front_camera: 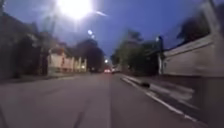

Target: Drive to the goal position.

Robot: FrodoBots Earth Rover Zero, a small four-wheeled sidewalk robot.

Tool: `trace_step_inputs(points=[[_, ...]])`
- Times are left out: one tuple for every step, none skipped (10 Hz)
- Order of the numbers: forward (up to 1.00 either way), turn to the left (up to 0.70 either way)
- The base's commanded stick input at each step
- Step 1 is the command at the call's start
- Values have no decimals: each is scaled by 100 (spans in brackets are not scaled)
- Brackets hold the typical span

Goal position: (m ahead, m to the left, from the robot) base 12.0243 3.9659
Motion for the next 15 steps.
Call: trace_step_inputs(points=[[70, 0], [70, 0], [70, 0], [70, 0], [70, 0], [70, 0], [70, 0], [70, -13], [70, -32], [70, -35], [70, -17], [70, 0], [70, 0], [70, 0], [70, 0]])
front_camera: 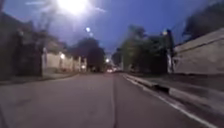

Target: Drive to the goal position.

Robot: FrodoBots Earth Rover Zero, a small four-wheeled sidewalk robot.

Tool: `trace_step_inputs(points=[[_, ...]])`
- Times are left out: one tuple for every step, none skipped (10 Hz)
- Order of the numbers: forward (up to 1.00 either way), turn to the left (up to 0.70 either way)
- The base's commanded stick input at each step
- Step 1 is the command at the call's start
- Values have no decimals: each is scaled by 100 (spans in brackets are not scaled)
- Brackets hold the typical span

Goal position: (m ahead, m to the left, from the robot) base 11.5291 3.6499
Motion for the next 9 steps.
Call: trace_step_inputs(points=[[70, 0], [70, 0], [70, 0], [70, 0], [70, 0], [70, -24], [70, -30], [70, -35], [70, -35]])
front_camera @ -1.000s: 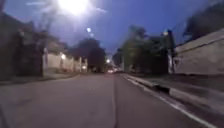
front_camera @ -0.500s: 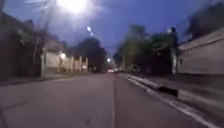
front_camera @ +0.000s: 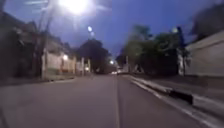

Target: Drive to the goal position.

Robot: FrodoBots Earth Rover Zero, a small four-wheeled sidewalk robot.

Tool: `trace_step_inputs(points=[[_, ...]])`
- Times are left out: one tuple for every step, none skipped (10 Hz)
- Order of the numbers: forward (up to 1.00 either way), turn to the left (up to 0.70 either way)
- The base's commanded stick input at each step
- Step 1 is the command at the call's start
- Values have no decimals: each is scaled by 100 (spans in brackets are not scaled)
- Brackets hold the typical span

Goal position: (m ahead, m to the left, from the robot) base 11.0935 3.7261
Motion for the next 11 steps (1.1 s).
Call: trace_step_inputs(points=[[70, -35], [70, -35], [70, -35], [70, -35], [70, -35], [70, -22], [70, 0], [70, 0], [70, 0], [70, 0], [70, 0]])
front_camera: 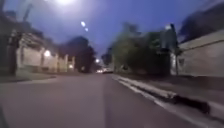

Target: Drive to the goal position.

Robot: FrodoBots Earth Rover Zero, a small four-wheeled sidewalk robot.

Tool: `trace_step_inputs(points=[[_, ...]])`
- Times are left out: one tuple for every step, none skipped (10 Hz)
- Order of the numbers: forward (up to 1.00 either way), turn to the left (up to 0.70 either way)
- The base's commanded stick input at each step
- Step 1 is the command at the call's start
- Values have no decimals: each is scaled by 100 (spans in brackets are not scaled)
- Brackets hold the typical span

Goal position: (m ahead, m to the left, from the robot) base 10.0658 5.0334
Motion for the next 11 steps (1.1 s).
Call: trace_step_inputs(points=[[70, 0], [70, 0], [70, 0], [70, 0], [70, 0], [70, 4], [70, 19], [70, 34], [70, 35], [70, 35], [70, 35]])
